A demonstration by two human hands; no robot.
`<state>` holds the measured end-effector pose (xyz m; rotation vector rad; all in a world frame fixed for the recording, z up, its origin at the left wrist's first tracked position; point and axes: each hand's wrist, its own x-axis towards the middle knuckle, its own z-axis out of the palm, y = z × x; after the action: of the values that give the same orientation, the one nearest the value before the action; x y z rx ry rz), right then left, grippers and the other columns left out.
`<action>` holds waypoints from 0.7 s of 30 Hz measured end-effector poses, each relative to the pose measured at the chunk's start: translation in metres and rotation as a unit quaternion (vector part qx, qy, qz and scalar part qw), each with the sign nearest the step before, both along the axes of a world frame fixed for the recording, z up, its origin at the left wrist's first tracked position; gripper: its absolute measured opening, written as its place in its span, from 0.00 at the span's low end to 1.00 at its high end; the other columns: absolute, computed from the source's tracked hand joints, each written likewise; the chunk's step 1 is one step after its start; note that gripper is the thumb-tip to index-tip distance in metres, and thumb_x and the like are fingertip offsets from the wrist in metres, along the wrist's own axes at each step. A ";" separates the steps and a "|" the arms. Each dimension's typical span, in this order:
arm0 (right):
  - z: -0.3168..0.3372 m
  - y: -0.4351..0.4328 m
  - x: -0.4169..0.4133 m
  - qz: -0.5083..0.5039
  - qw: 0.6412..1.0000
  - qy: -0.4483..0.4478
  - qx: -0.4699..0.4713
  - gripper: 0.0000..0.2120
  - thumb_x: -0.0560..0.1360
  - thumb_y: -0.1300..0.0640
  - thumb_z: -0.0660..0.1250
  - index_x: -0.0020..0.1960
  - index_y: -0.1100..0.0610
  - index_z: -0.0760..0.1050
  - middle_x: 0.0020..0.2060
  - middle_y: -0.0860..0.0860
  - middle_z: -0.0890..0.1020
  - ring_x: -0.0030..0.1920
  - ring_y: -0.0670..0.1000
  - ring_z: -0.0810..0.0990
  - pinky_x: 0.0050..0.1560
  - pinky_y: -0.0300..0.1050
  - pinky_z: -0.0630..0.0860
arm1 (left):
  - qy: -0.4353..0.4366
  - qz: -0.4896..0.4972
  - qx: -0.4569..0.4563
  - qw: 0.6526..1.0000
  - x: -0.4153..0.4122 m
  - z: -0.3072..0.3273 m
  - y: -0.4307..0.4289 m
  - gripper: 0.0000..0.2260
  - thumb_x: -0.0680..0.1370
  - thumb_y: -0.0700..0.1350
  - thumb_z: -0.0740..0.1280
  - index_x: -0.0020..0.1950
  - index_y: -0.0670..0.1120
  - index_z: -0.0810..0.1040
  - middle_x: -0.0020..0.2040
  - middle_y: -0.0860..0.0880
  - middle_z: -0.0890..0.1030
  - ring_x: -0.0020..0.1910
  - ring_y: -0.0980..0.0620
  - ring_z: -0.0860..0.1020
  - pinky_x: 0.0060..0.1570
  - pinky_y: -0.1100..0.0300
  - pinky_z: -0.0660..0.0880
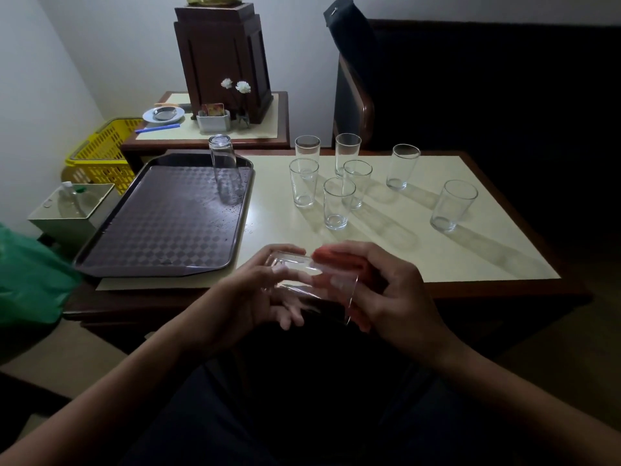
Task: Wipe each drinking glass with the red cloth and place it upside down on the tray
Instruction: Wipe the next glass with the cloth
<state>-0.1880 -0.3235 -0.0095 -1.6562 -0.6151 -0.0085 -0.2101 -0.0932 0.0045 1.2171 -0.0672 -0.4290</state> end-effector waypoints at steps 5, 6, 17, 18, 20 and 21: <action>0.009 -0.002 -0.005 0.021 0.943 -0.315 -0.106 0.14 0.78 0.74 0.71 0.62 0.66 0.83 0.63 0.58 0.85 0.64 0.55 0.84 0.62 0.51 0.82 | 0.001 -0.010 0.077 0.997 -0.001 0.004 -0.002 0.22 0.82 0.57 0.62 0.65 0.41 0.72 0.49 0.32 0.82 0.29 0.42 0.79 0.23 0.60 0.72; 0.009 -0.001 -0.005 0.041 0.910 -0.391 -0.132 0.12 0.79 0.75 0.70 0.60 0.68 0.84 0.63 0.60 0.85 0.67 0.58 0.82 0.67 0.54 0.80 | 0.007 -0.014 0.102 0.995 -0.002 0.002 -0.002 0.23 0.83 0.60 0.61 0.64 0.41 0.72 0.45 0.34 0.82 0.27 0.43 0.78 0.22 0.61 0.70; -0.003 0.006 -0.009 -0.028 0.959 -0.260 -0.110 0.19 0.79 0.71 0.73 0.69 0.63 0.81 0.65 0.54 0.84 0.65 0.50 0.85 0.63 0.50 0.82 | 0.015 0.019 0.099 0.995 0.004 0.004 0.005 0.23 0.81 0.58 0.67 0.60 0.38 0.74 0.41 0.28 0.76 0.24 0.46 0.76 0.19 0.64 0.66; -0.001 0.005 -0.009 -0.009 0.926 -0.354 -0.127 0.16 0.79 0.73 0.72 0.66 0.66 0.82 0.66 0.58 0.83 0.68 0.55 0.82 0.66 0.53 0.80 | 0.041 0.013 0.127 0.991 0.003 0.000 0.003 0.27 0.81 0.62 0.65 0.58 0.35 0.75 0.38 0.32 0.77 0.21 0.48 0.74 0.18 0.66 0.63; 0.002 0.004 -0.007 0.021 0.895 -0.425 -0.135 0.13 0.79 0.73 0.70 0.62 0.67 0.83 0.65 0.59 0.84 0.68 0.58 0.82 0.67 0.55 0.79 | 0.074 -0.024 0.174 0.982 0.001 -0.007 0.000 0.37 0.79 0.69 0.61 0.57 0.32 0.75 0.37 0.37 0.78 0.18 0.50 0.72 0.18 0.68 0.60; 0.001 0.003 -0.008 0.019 0.912 -0.392 -0.120 0.13 0.79 0.72 0.71 0.62 0.66 0.84 0.64 0.58 0.84 0.66 0.57 0.84 0.65 0.53 0.81 | 0.076 -0.040 0.172 0.981 0.000 -0.007 -0.001 0.38 0.78 0.71 0.61 0.57 0.33 0.75 0.38 0.38 0.78 0.20 0.49 0.73 0.19 0.67 0.61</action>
<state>-0.1962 -0.3202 -0.0082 -1.8596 -1.2938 -0.6198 -0.2102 -0.0947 -0.0027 1.5205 0.0932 -0.6212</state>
